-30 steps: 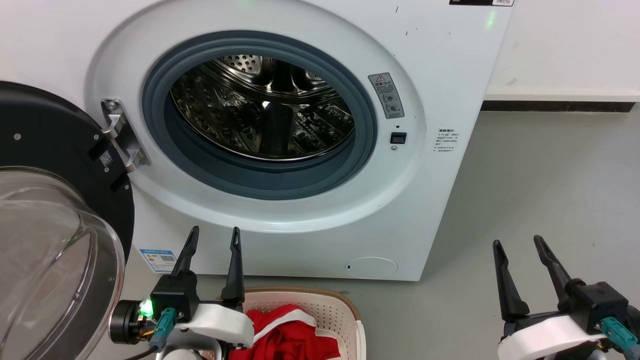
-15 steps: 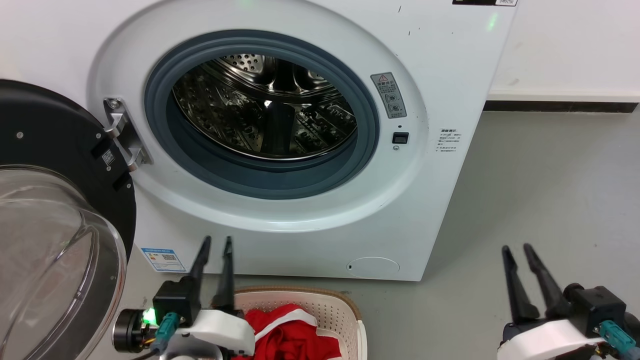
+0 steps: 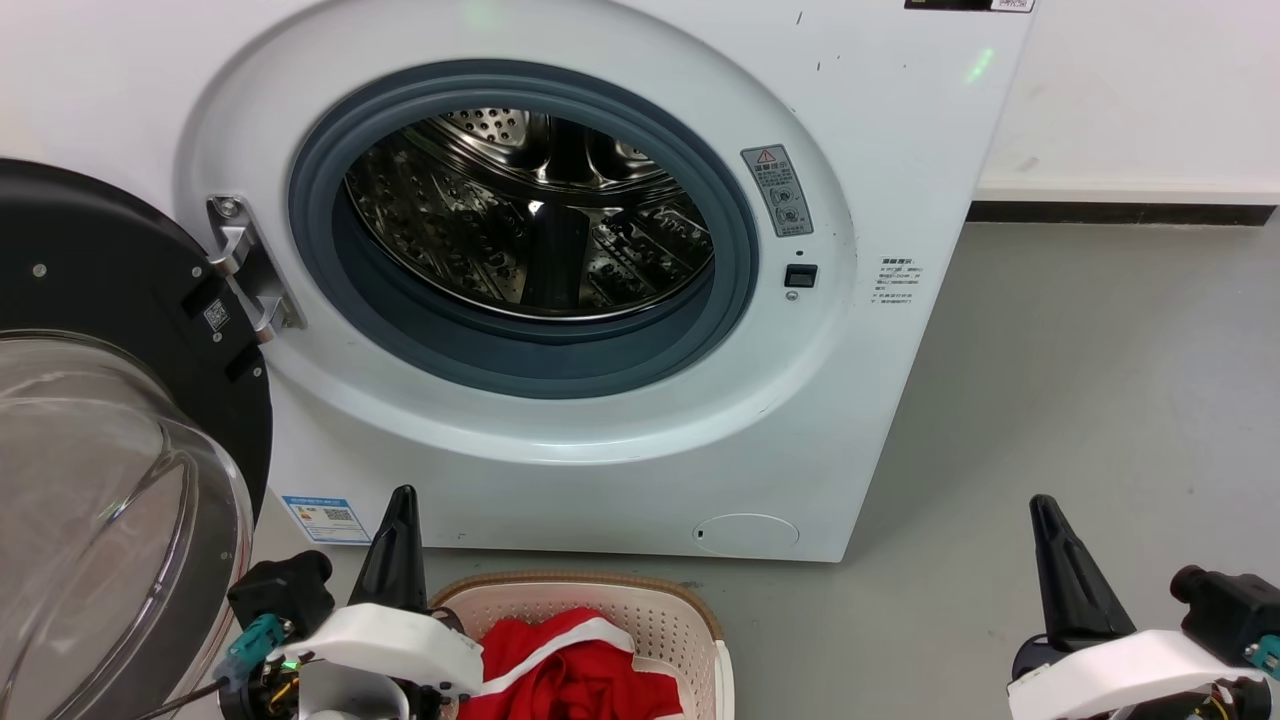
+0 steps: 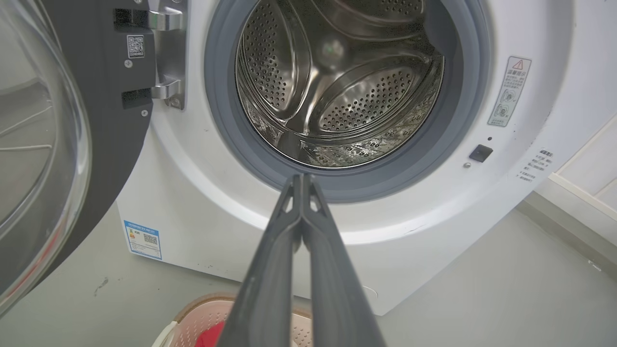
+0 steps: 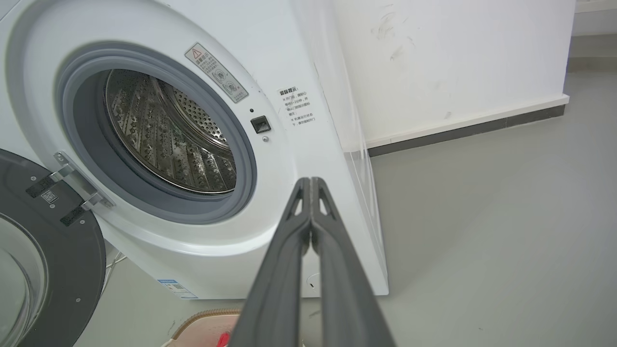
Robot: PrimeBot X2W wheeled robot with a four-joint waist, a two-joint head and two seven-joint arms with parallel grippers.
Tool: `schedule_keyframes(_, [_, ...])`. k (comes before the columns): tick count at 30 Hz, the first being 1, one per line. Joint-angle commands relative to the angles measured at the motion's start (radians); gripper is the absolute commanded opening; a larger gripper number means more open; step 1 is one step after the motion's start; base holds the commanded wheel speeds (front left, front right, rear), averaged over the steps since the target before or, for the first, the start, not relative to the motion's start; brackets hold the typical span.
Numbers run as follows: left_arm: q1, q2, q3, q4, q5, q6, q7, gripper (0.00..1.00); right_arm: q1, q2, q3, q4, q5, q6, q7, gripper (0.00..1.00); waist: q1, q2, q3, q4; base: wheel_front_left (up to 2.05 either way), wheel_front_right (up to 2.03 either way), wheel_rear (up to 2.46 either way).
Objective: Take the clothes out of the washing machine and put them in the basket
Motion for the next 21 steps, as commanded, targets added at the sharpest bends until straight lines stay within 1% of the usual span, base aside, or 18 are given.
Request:
schedule_keyframes(1, [-0.024, -0.002, 0.013, -0.013, -0.045, -0.010, 0.009, 0.00, -0.036, -0.009, -0.002, -0.006, 0.051, 0.000, 0.006, 0.00, 0.0000, -0.0001, 0.000, 0.000, 0.00, 0.00, 0.00])
schedule_keyframes(13, [-0.029, -0.007, 0.047, -0.007, -0.241, -0.037, 0.058, 0.00, -0.059, -0.016, -0.007, 0.025, 0.263, 0.000, 0.033, 0.00, 0.0000, -0.0001, 0.000, -0.003, 0.00, 0.00, 0.00])
schedule_keyframes(21, [-0.032, -0.009, 0.066, -0.003, -0.343, -0.051, 0.084, 0.00, -0.073, -0.018, -0.011, 0.041, 0.373, 0.000, 0.049, 0.00, 0.0000, -0.0001, 0.000, -0.004, 0.00, 0.00, 0.00])
